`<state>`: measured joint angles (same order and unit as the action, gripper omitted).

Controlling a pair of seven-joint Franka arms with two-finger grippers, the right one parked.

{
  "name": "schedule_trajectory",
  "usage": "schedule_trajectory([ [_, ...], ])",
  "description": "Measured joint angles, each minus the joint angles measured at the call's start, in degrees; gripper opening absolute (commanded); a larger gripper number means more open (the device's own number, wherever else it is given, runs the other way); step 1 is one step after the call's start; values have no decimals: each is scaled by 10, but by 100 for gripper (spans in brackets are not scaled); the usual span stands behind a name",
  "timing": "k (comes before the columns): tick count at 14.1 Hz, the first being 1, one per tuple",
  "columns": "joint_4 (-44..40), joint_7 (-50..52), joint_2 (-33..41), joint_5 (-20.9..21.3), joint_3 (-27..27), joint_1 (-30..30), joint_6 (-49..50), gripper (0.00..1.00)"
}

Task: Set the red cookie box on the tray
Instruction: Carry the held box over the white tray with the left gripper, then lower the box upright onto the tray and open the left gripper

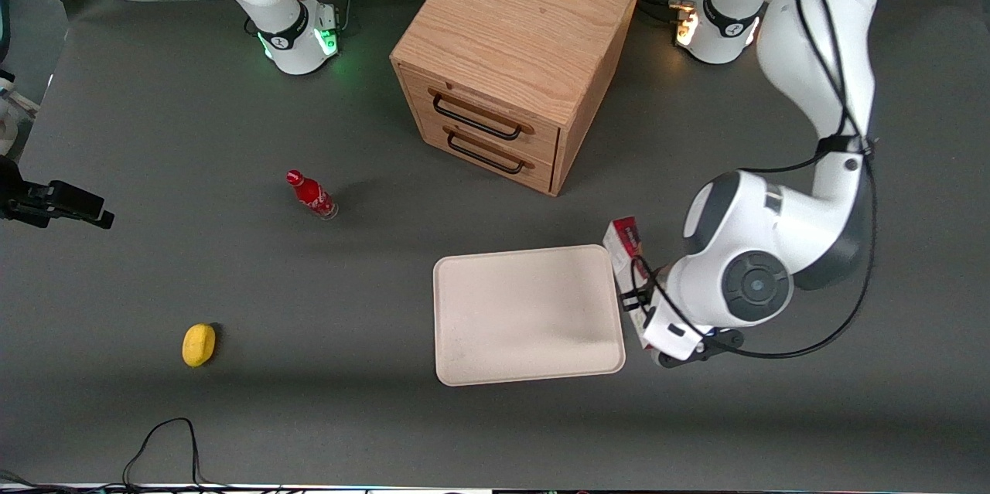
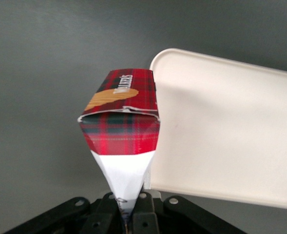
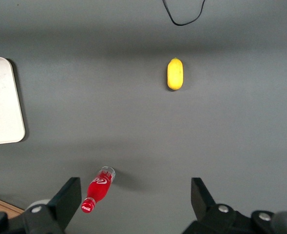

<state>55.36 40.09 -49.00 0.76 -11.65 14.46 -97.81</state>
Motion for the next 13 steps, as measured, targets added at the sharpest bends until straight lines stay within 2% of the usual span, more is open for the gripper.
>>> schedule_trajectory([
  [6, -6, 14, -52, 0, -22, 11, -50, 0],
  [13, -6, -49, -83, 1, -26, 25, -70, 0],
])
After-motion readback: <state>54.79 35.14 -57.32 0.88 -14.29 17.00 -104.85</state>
